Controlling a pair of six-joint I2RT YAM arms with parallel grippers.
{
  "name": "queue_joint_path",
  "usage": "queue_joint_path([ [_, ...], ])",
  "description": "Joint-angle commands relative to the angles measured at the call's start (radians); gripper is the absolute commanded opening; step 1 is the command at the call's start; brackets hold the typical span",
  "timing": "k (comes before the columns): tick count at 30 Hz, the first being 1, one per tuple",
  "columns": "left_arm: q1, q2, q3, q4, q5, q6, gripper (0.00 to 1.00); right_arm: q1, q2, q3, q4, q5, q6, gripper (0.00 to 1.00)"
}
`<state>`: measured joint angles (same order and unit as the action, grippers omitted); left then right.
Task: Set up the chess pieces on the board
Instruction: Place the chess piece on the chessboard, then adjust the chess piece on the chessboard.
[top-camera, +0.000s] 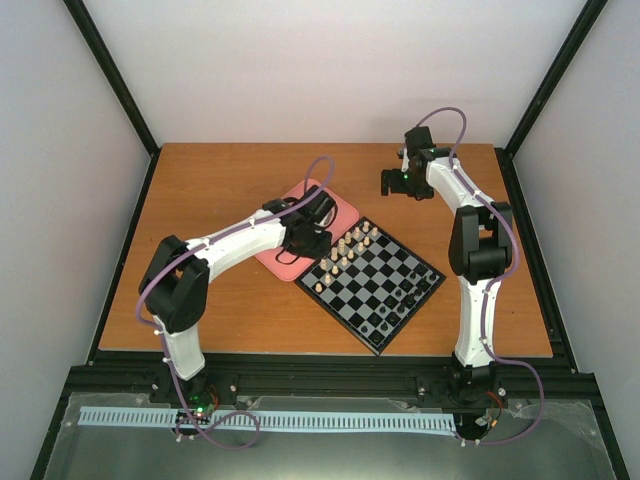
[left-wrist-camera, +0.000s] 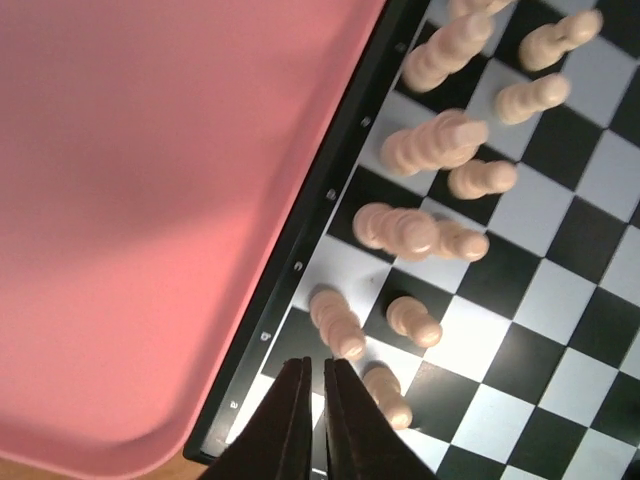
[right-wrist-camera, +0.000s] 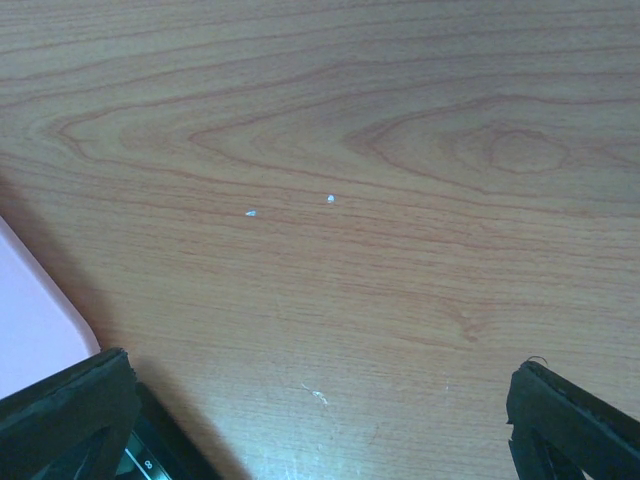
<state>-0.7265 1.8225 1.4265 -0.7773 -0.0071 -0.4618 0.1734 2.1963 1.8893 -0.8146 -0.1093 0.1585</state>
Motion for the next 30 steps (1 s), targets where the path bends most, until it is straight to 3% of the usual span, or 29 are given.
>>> queue_joint_path([
  [1,0.004,-0.033,-0.044,0.0,0.016,-0.02,0.02,-0.006,-0.043,-0.014,0.013,-0.004,0.007,1.0],
  [30,0.025,0.072,-0.061,0.015,0.139,-0.014,0.01,-0.006,-0.03,-0.011,0.012,0.005,0.001,1.0],
])
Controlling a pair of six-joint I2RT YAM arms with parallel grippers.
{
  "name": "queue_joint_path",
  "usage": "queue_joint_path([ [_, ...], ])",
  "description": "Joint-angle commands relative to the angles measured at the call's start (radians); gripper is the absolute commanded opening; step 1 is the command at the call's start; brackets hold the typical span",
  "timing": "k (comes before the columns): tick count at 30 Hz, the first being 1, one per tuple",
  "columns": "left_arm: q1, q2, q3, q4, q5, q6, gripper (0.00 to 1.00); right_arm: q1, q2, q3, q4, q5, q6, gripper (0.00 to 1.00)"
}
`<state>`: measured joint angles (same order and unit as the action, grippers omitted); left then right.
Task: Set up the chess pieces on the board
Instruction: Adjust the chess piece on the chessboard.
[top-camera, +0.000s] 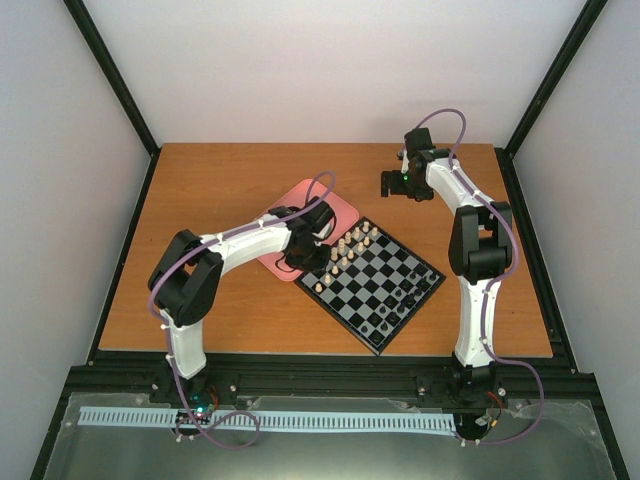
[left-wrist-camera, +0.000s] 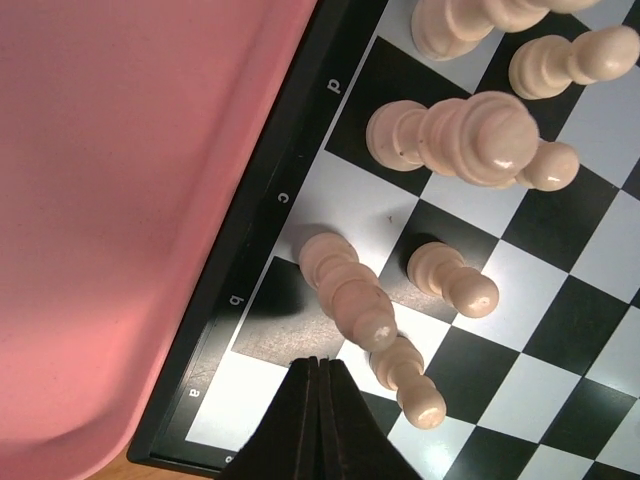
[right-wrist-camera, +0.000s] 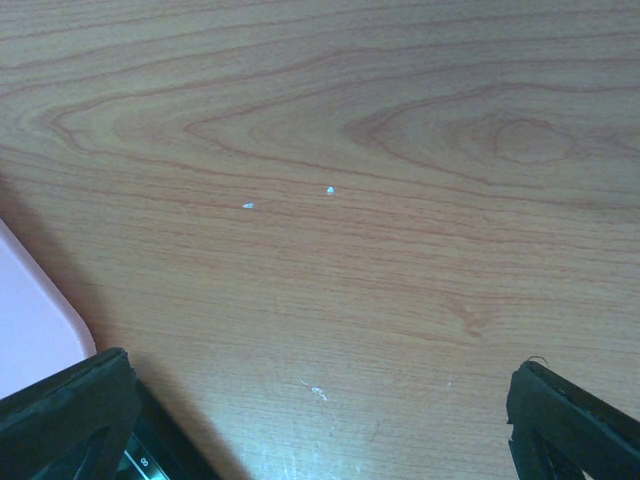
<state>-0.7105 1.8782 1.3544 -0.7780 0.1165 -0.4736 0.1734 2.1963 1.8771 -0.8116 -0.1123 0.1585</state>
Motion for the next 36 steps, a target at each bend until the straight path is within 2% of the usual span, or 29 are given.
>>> queue_joint_path([
  [1,0.009,0.019,0.012,0.017,0.017,-0.002,0.01,-0.006,-0.03,0.0,0.01,0.01,0.0,1.0],
  [36,0.036,0.078,0.024,0.06,0.033,-0.02,0.01,-0.006,-0.035,-0.003,0.008,0.013,-0.002,1.0],
])
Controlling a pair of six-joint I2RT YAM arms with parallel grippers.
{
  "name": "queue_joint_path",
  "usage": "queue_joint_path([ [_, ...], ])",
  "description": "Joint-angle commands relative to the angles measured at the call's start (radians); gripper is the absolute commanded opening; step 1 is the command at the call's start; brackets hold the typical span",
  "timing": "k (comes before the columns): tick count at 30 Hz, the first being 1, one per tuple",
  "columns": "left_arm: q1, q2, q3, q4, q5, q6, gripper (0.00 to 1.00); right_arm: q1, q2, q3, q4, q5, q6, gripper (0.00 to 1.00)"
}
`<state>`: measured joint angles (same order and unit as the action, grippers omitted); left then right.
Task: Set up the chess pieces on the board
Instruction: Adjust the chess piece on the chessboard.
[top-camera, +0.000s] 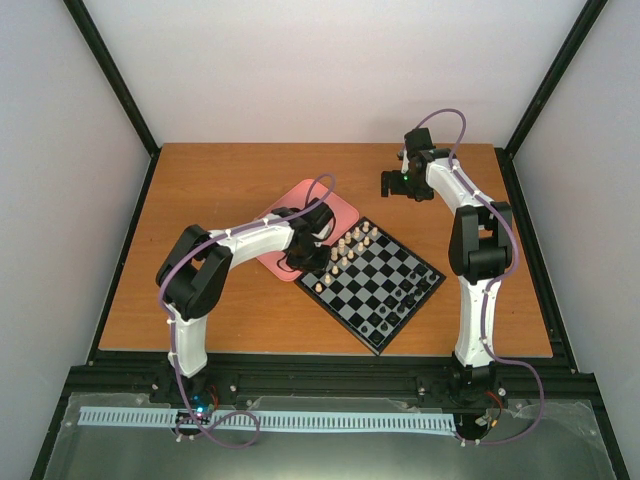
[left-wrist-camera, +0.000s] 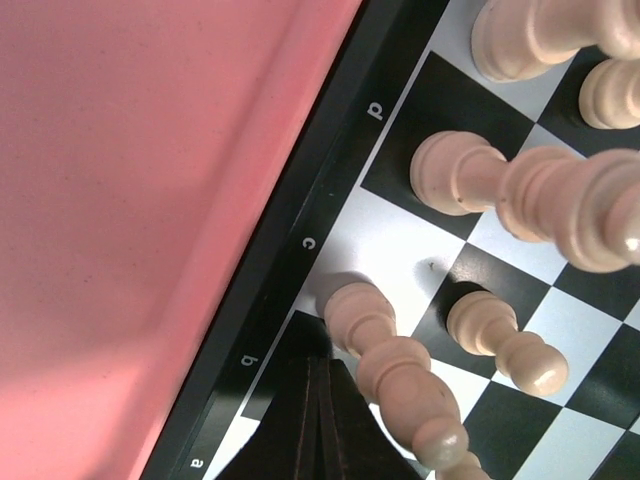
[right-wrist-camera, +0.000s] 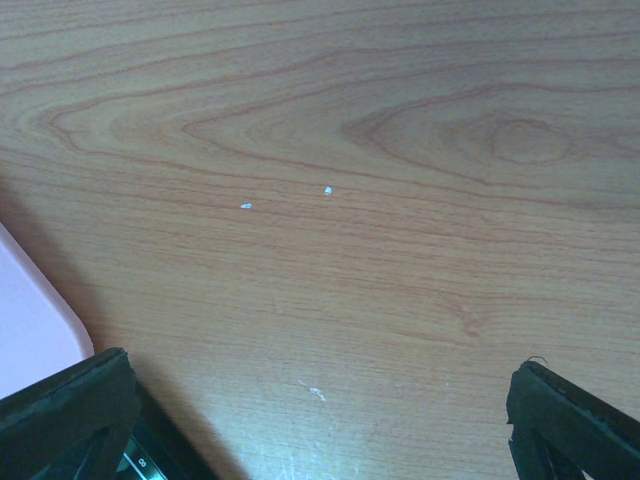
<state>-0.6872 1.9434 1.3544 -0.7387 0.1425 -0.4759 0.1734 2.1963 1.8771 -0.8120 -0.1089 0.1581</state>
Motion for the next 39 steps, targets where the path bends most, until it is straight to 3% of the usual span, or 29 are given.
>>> queue_joint_path([
  [1,0.014,0.013,0.025,0.022,0.006,-0.018,0.01,-0.006,-0.036,-0.003,0.008,0.009,-0.002,1.0],
  [34,0.032,0.065,0.07,0.019,0.01,-0.005,0.01,-0.006,-0.027,-0.001,0.007,0.012,-0.005,1.0],
  [39,0.051,0.047,0.042,0.018,-0.003,-0.003,0.07,-0.006,-0.027,0.0,0.007,0.01,-0.006,1.0],
])
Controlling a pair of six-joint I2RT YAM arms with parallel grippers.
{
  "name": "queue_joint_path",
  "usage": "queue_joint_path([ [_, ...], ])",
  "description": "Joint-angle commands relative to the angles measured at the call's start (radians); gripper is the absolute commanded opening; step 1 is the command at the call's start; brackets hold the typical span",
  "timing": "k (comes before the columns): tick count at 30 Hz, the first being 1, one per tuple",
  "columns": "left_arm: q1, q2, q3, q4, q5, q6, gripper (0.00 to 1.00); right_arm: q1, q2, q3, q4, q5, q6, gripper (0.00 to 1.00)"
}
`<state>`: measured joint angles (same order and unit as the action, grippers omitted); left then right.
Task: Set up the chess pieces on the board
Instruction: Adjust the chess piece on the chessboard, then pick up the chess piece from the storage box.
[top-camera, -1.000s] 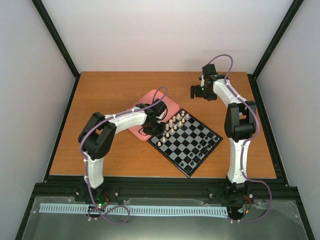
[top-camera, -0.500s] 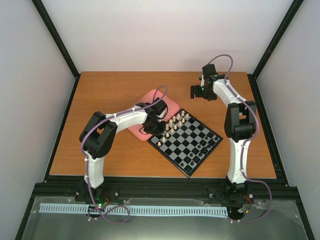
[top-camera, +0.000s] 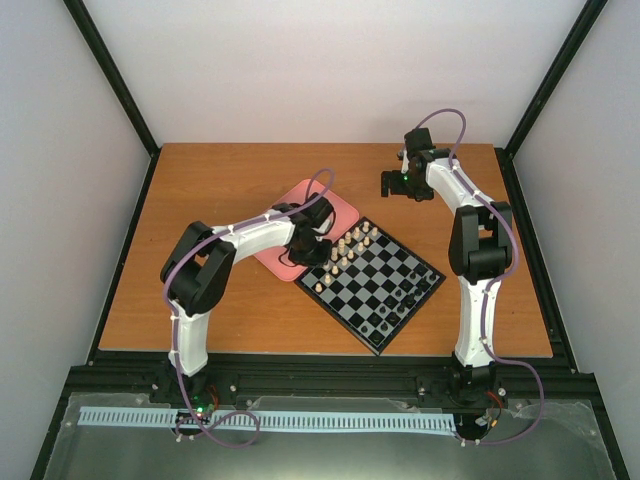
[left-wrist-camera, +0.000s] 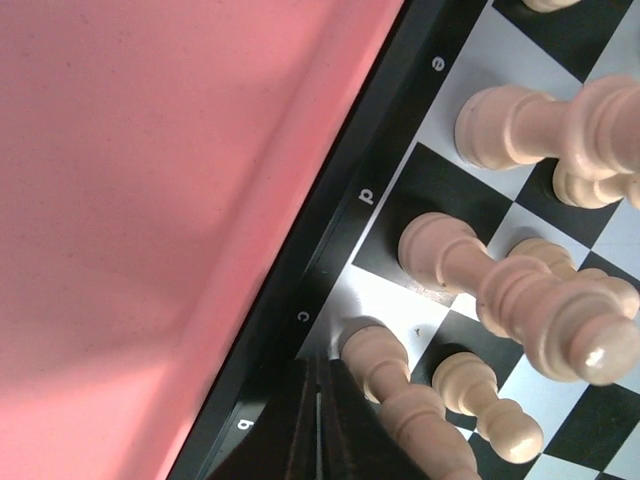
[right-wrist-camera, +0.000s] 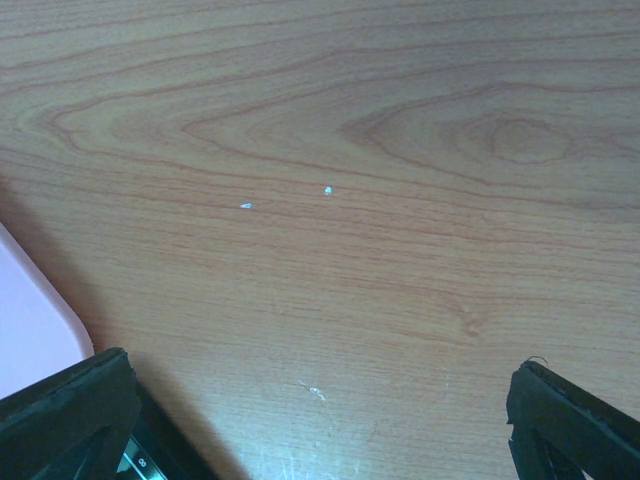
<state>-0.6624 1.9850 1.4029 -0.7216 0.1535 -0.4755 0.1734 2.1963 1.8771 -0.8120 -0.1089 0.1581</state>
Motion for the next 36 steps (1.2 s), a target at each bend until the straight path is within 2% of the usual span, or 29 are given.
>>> queue_joint_path([
  [1,0.03,0.0,-0.011,-0.001,-0.017,-0.003,0.07,-0.006,-0.026,-0.001,0.007,0.01,-0.005,1.0],
  [6,0.05,-0.044,-0.021,-0.027,-0.049,0.01,0.08,-0.006,-0.027,-0.001,0.007,0.007,-0.003,1.0],
  [10,0.067,-0.091,-0.014,-0.055,-0.107,0.028,0.17,-0.006,-0.026,-0.001,0.007,0.005,-0.003,1.0],
  [13,0.09,-0.104,0.013,-0.073,-0.169,0.046,0.31,-0.005,-0.028,-0.004,0.007,0.002,-0.003,1.0],
  [17,0.155,-0.1,0.068,-0.076,-0.204,0.07,0.59,-0.006,-0.028,-0.006,0.008,-0.009,0.0,1.0],
  [20,0.221,-0.09,0.096,-0.07,-0.233,0.082,0.69,-0.005,-0.028,-0.007,0.008,-0.015,0.002,1.0],
  [26,0.332,-0.025,0.185,-0.068,-0.296,0.12,0.72,-0.005,-0.025,-0.006,0.007,-0.016,-0.003,1.0],
  [32,0.38,0.031,0.229,-0.074,-0.301,0.131,0.72,-0.005,-0.02,-0.001,0.002,-0.008,-0.005,1.0],
  [36,0.393,0.057,0.239,-0.075,-0.3,0.143,0.68,-0.006,-0.016,0.003,0.001,-0.006,-0.005,1.0],
])
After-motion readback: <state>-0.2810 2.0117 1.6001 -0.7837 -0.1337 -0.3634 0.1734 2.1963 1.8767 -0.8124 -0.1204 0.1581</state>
